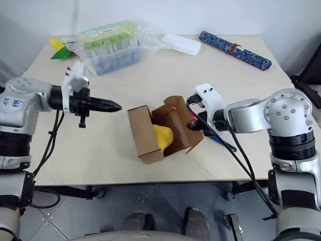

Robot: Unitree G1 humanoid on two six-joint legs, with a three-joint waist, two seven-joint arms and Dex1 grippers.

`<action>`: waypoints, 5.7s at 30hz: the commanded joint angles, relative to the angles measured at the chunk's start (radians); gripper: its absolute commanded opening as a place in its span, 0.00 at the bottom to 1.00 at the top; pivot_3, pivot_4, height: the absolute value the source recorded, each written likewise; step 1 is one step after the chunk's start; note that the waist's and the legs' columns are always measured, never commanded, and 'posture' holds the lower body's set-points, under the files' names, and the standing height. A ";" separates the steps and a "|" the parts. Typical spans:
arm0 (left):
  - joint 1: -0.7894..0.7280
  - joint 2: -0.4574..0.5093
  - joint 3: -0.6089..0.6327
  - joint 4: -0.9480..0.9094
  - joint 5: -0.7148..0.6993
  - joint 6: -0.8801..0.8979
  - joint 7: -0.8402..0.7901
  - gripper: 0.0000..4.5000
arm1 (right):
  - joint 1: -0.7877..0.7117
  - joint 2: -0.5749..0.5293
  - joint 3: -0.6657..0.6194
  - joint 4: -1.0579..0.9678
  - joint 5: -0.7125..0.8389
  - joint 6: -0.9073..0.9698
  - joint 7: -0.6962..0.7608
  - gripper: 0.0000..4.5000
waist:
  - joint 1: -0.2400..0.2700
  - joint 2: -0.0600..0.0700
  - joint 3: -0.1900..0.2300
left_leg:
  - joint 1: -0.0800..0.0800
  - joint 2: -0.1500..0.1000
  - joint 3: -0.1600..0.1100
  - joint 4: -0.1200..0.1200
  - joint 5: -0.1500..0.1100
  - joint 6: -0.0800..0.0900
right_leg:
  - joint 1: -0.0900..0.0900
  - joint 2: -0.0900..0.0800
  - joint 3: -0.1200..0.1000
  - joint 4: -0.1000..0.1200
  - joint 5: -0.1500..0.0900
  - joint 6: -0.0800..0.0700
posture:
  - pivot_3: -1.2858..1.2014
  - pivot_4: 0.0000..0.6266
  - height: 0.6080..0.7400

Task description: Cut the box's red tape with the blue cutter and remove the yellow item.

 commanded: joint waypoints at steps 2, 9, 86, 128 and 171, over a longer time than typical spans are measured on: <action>-0.025 -0.044 -0.047 -0.101 -0.017 -0.005 0.011 0.00 | -0.032 -0.001 -0.037 -0.014 -0.023 0.012 0.023 0.00 | 0.000 0.000 0.000 | 0.000 0.000 0.001 0.000 0.000 0.000 | 0.000 0.000 0.000 0.000 0.000 0.000 | 0.52 0.24 1.00; 0.003 -0.122 -0.199 -0.136 0.074 -0.087 0.036 0.00 | -0.088 0.006 -0.025 0.016 -0.040 0.019 0.009 0.00 | -0.001 0.000 0.000 | 0.000 0.000 0.003 0.000 0.000 0.000 | -0.001 0.001 0.001 0.000 0.000 0.000 | 0.52 0.24 1.00; 0.146 -0.154 -0.248 0.072 0.271 -0.235 0.103 0.00 | 0.341 -0.315 0.030 -0.294 -0.563 -0.487 0.746 0.99 | 0.025 -0.001 0.000 | 0.002 -0.002 -0.001 0.003 0.001 0.003 | 0.008 -0.001 -0.002 -0.007 0.001 0.001 | 0.52 0.24 1.00; -0.206 -0.100 -0.413 0.131 0.381 -0.463 -0.120 0.99 | 0.575 -0.238 -0.297 -0.562 -0.617 -0.633 0.962 1.00 | 0.027 -0.005 0.003 | 0.003 -0.002 -0.001 0.004 0.001 0.001 | 0.008 0.001 -0.002 -0.006 0.001 0.001 | 0.52 0.24 1.00; -0.343 -0.373 -0.435 0.566 0.456 -0.756 -0.214 0.99 | 0.720 -0.233 -0.410 -0.692 -0.554 -0.579 0.797 1.00 | 0.029 -0.006 0.004 | 0.002 -0.003 -0.004 0.006 0.000 0.002 | 0.009 0.001 -0.002 -0.004 0.001 0.002 | 0.52 0.24 1.00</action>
